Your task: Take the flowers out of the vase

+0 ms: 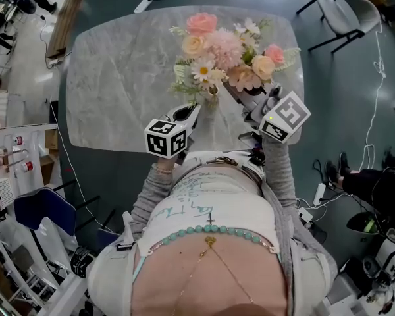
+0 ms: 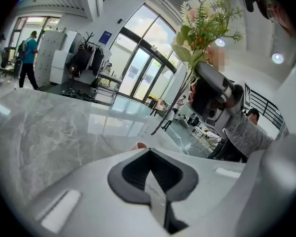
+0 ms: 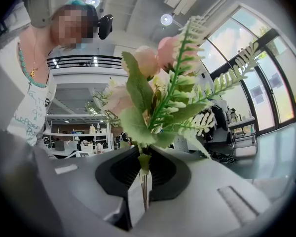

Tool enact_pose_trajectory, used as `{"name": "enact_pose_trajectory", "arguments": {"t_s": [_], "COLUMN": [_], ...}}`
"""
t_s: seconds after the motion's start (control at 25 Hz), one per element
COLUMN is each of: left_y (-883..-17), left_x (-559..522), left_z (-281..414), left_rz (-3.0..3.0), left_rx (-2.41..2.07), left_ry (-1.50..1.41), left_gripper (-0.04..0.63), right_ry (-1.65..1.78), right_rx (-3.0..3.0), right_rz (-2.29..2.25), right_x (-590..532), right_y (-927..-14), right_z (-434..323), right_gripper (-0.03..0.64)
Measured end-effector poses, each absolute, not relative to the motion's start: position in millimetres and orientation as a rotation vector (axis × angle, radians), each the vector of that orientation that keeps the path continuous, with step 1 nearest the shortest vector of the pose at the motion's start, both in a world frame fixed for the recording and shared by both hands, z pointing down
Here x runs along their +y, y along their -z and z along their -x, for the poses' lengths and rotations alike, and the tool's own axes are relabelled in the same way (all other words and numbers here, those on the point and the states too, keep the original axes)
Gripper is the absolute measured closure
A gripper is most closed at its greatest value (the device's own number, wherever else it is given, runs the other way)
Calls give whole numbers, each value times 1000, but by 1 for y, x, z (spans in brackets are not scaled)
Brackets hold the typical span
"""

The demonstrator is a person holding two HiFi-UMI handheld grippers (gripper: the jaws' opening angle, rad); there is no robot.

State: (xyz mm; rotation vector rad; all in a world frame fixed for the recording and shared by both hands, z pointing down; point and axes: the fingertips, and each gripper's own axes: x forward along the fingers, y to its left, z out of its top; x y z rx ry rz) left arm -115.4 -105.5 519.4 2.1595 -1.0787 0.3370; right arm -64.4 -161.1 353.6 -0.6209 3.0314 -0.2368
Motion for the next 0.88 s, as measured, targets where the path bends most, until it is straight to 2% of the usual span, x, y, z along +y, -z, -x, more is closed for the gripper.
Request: {"name": "enact_pose_trajectory", "arguments": {"t_s": [0.88], "left_y": [-525], "left_x": [-111], "left_z": [112], "left_rz": [-2164], "left_rx": [-1069], "left_ry": [-346], "left_gripper": [595], "right_ry": [214], "right_rx": [3038], "right_rz": [603], "right_x": [-165], "right_y": [-354], "right_z": [65], "right_gripper": [561]}}
